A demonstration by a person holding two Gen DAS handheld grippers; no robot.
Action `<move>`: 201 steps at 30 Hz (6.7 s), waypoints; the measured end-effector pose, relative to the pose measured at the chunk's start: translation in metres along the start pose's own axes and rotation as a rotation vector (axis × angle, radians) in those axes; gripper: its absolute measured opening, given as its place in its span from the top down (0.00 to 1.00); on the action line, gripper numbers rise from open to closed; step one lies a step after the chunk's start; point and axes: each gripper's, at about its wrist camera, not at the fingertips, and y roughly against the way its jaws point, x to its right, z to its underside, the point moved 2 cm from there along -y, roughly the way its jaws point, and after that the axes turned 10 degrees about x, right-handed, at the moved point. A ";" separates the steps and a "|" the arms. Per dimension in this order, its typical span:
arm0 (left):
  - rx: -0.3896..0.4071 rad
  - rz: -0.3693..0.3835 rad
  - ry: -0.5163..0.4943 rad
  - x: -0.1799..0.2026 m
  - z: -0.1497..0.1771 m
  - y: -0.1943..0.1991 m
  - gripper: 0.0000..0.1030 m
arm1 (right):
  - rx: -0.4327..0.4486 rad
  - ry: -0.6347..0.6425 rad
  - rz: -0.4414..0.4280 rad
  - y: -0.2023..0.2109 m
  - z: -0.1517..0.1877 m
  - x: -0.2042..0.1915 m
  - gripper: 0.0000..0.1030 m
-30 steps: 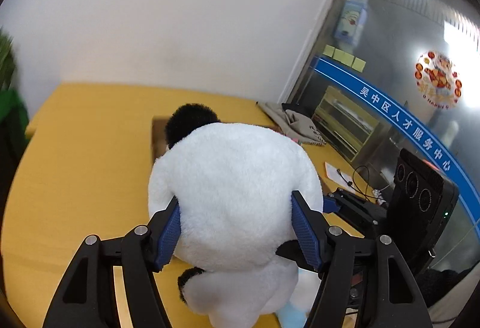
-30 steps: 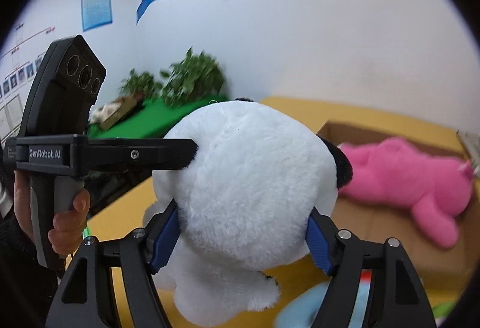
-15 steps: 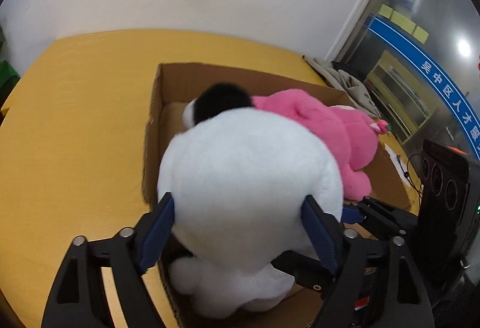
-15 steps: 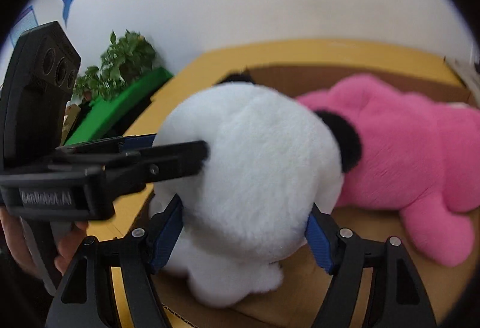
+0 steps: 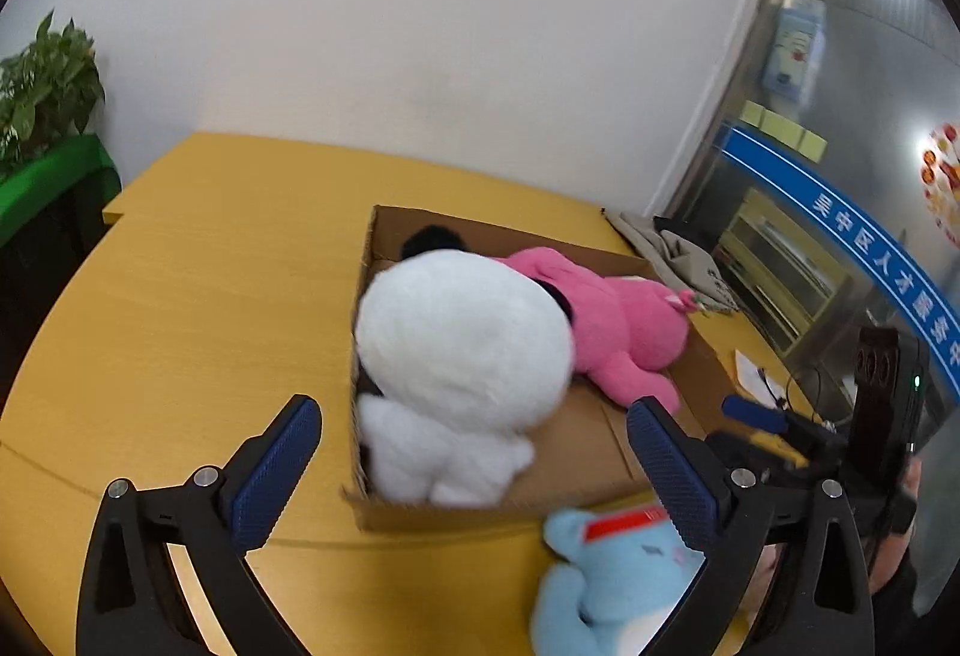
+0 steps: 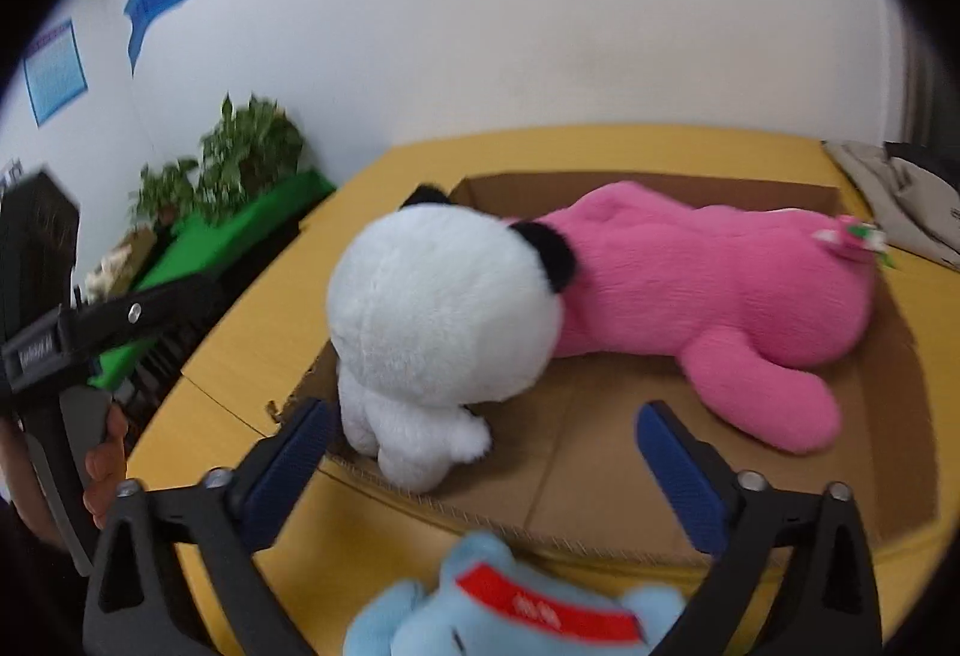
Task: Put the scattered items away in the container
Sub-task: 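Lift the panda with both grippers and lower it into the box, then open both grippers and move them to the light-blue plush cat, then close both grippers on the light-blue cat and lift it, then lower the light-blue cat into the box beside the panda and release, then withdraw both grippers and move them to the pink-and-teal pig plush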
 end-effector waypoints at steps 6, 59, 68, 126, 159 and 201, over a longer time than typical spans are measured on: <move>-0.040 0.000 -0.030 0.046 0.049 0.016 0.00 | 0.020 -0.010 0.046 0.054 0.028 0.021 0.00; -0.311 0.184 0.137 0.040 0.131 -0.032 0.01 | -0.068 -0.021 0.144 0.097 0.095 0.046 0.00; -0.447 0.285 0.257 0.026 0.163 -0.067 0.38 | -0.188 0.026 -0.004 0.063 0.129 0.001 0.25; -0.397 -0.042 0.075 0.011 0.172 0.012 0.73 | -0.259 -0.145 -0.097 0.006 0.157 -0.022 0.74; -0.271 -0.043 -0.175 0.120 0.023 -0.201 0.74 | -0.133 -0.085 0.277 -0.049 0.009 0.118 0.72; -0.053 -0.138 -0.083 0.096 0.066 0.002 0.00 | 0.102 -0.032 0.399 0.095 0.016 0.041 0.20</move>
